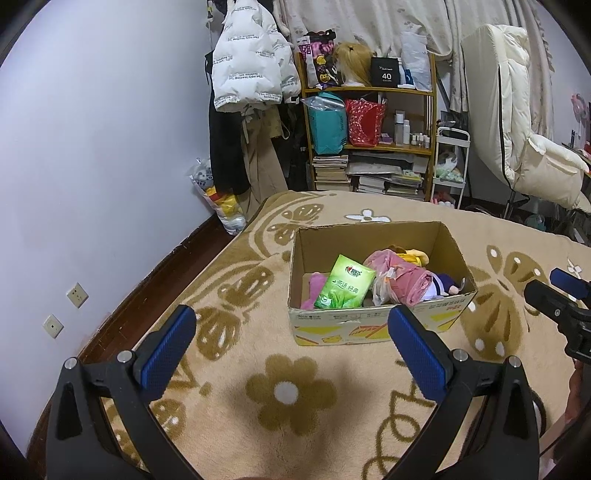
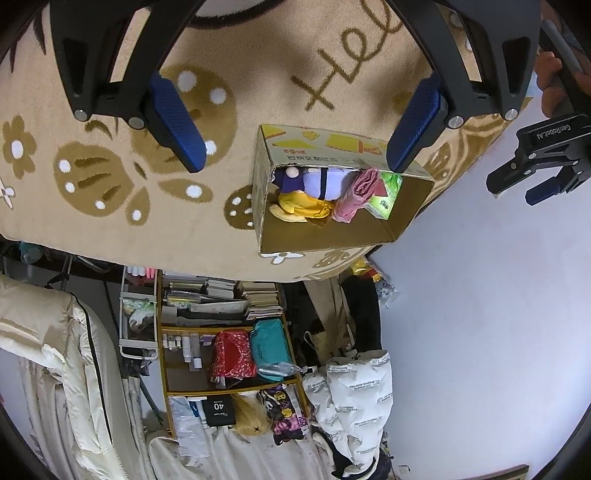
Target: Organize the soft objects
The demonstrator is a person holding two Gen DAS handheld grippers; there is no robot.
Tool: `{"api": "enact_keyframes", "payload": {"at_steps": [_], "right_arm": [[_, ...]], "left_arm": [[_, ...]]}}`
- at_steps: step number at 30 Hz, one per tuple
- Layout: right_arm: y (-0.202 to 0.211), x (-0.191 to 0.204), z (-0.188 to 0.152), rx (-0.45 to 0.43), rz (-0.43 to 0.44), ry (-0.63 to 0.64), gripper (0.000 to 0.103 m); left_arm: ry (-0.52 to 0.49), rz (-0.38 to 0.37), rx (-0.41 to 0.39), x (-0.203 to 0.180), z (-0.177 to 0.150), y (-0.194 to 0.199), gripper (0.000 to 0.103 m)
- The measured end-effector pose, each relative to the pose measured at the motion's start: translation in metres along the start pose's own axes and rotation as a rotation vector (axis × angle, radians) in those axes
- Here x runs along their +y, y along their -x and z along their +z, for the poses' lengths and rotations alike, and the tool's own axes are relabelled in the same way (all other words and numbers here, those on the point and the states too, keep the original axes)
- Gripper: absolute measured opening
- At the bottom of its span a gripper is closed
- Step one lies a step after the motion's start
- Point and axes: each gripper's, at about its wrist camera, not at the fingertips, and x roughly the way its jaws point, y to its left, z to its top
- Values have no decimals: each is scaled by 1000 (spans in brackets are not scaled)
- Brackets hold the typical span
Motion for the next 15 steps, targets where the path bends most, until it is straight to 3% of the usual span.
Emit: {"api": "enact_keyframes", "payload": {"at_steps": [15], "right_arm": [[1, -4, 0, 2, -1, 0, 102]], "left_arm": [[1, -1, -2, -2, 0, 0, 103]]}}
